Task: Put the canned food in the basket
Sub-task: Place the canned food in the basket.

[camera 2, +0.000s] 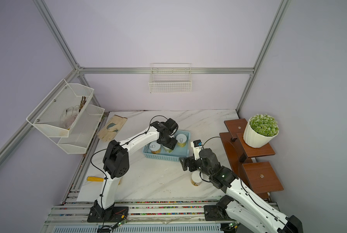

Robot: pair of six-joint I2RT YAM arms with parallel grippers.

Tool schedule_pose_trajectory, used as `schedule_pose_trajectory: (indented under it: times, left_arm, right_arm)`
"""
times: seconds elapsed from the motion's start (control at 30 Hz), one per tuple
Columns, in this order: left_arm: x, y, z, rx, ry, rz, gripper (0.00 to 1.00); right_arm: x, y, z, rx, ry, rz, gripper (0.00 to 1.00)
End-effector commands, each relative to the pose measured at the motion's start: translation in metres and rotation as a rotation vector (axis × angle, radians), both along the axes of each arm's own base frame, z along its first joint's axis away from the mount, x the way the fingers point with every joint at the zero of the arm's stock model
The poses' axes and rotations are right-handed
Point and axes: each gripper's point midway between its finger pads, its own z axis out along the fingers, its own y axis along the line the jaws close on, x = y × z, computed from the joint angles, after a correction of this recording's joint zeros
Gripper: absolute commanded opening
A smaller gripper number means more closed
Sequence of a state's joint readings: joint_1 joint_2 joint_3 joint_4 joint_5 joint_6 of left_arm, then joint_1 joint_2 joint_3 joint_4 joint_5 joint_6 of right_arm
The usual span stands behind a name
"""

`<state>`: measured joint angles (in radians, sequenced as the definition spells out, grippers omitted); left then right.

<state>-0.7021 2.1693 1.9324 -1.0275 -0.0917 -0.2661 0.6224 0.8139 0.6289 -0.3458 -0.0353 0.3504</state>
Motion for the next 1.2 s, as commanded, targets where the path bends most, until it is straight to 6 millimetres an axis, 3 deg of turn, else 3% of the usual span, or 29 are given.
schedule_pose_trajectory:
  times: [0.0, 0.63, 0.93, 1.17]
  left_arm:
    - [0.014, 0.000, 0.011, -0.011, -0.067, -0.028, 0.49]
    - [0.021, 0.006, -0.020, 0.020, -0.042, -0.045, 0.53]
    - [0.023, 0.009, -0.039, 0.038, -0.017, -0.034, 0.68]
    - [0.024, 0.008, -0.045, 0.034, -0.006, -0.031, 0.91]
  right_arm:
    - [0.000, -0.002, 0.001, 0.010, -0.006, -0.003, 0.99]
    - [-0.002, 0.001, -0.004, 0.012, 0.011, 0.010, 0.98]
    - [-0.002, 0.001, -0.006, 0.009, 0.019, 0.012, 0.98]
    - [-0.002, 0.001, -0.007, 0.007, 0.019, 0.011, 0.98]
